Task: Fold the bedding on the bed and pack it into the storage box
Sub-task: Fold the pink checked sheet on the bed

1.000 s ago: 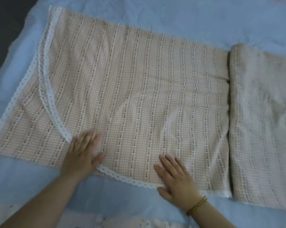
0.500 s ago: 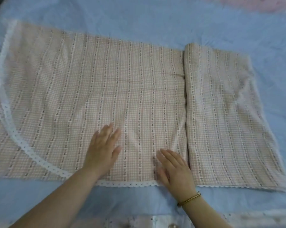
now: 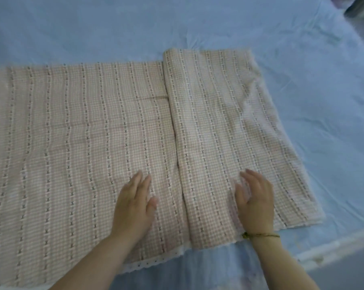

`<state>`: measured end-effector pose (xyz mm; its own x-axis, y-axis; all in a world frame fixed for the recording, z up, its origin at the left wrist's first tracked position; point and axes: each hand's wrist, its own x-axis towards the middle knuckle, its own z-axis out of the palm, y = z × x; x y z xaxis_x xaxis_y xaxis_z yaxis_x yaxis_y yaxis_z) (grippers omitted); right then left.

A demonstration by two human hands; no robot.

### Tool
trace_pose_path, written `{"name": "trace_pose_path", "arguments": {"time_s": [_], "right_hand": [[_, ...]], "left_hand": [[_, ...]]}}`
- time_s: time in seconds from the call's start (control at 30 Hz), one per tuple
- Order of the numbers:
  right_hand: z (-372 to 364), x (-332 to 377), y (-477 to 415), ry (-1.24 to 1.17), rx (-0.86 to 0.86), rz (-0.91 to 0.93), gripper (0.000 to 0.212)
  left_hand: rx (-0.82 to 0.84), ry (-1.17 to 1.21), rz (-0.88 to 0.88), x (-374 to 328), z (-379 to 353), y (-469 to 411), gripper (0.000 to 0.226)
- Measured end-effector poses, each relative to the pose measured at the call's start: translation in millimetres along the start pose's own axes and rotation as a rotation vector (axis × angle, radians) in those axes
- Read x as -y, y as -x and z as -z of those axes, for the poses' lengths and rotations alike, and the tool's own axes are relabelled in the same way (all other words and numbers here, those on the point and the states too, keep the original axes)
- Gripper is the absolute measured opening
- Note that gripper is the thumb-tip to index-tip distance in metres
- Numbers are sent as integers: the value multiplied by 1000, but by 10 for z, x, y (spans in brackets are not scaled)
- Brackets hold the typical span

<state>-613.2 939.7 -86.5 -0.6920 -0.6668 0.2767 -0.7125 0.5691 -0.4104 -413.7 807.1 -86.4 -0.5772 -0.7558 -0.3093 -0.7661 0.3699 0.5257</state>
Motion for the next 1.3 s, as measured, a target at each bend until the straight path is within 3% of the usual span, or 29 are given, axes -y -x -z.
{"name": "trace_pose_path", "arguments": {"time_s": [0.1,0.23,0.33,0.43,0.53,0.63,0.73,0.8,0.93,1.1,1.2,1.3], "right_hand": [[160,-566,-470,141,256,-409,51],[431,-1115,-782,-83,502,-605,77],[562,-1430,-945,-90,671,-574,79],[577,-1562,-946,-36,693,-402,77],[549,-1572,-815,51,726,-316,72],[481,-1620,-758,29,732,-292,67],[413,-1686,-730,26,698,-313,89],[345,-1717,-685,105,614,-333,93],[285,-1760,-728,-32,527,-314,62],[323,-1751,-797,-188,406,-239,67],[387,-1602,-858,-230,298,-152,64],[486,-1257,-878,-280,234,-50,59]], "left_hand": [[-4,43,-117,-627,-184,-297,80],[232,-171,-118,-1259,-619,-622,60],[354,-340,-5,-1645,-905,-779,69],[310,-327,144,-2024,-1001,-962,77],[259,-316,160,-2491,-1072,-1316,84],[229,-298,137,-2986,-1213,-1848,91],[208,-361,133,-3335,-1399,-2261,104],[193,-377,156,-3477,-1530,-2430,108],[168,-342,232,-3718,-1585,-2748,92],[223,-365,180,-3731,-1483,-2862,51],[210,-346,62,-3672,-1264,-2849,49],[161,-119,-54,-3467,-845,-2729,53]]}}
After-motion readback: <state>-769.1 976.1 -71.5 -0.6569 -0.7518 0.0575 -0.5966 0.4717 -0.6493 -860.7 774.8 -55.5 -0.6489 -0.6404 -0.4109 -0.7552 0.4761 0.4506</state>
